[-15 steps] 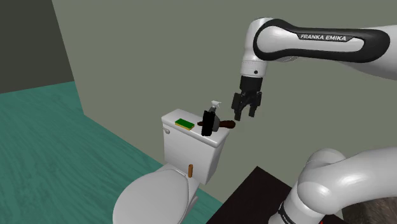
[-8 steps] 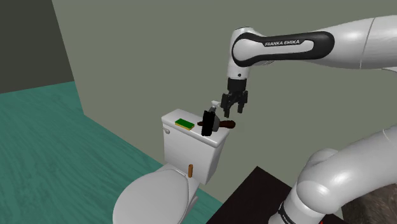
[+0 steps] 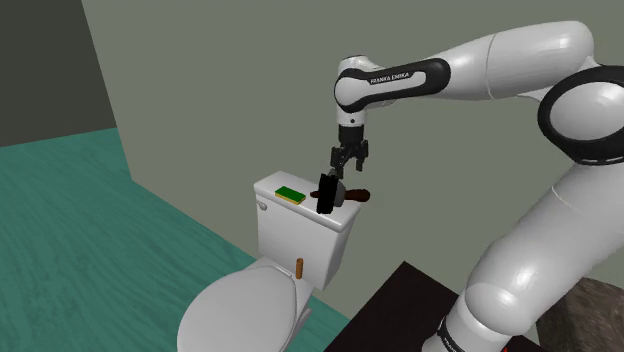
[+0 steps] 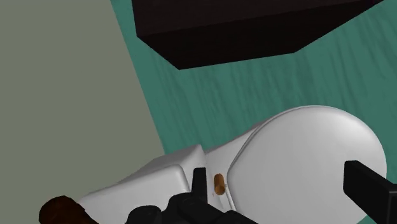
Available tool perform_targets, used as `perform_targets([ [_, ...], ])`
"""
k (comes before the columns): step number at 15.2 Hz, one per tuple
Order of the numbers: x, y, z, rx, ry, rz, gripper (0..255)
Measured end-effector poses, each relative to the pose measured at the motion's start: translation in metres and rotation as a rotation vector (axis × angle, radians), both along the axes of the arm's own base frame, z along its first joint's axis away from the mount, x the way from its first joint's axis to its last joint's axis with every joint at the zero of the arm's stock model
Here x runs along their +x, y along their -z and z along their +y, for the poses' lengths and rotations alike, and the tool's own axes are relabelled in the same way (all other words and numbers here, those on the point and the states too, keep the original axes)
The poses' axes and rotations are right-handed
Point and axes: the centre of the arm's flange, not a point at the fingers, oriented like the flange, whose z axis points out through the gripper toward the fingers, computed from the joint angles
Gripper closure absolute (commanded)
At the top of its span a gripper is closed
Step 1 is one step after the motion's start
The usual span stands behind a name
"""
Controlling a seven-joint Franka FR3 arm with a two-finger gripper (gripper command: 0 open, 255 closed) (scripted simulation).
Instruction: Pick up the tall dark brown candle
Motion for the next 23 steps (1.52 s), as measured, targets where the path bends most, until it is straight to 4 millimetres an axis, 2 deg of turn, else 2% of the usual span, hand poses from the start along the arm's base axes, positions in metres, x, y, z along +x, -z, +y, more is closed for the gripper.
perform_targets([
  [3,0.030,0.016,-0.019,-0.026,-0.012,0.005,0],
  [17,0.188,0.071,-0.081,-0.146,-0.066,0.026,0],
  [19,0.198,0.081,-0.084,-0.152,-0.069,0.028,0],
  [23,0.200,0.101,-0.083,-0.154,-0.071,0.028,0],
])
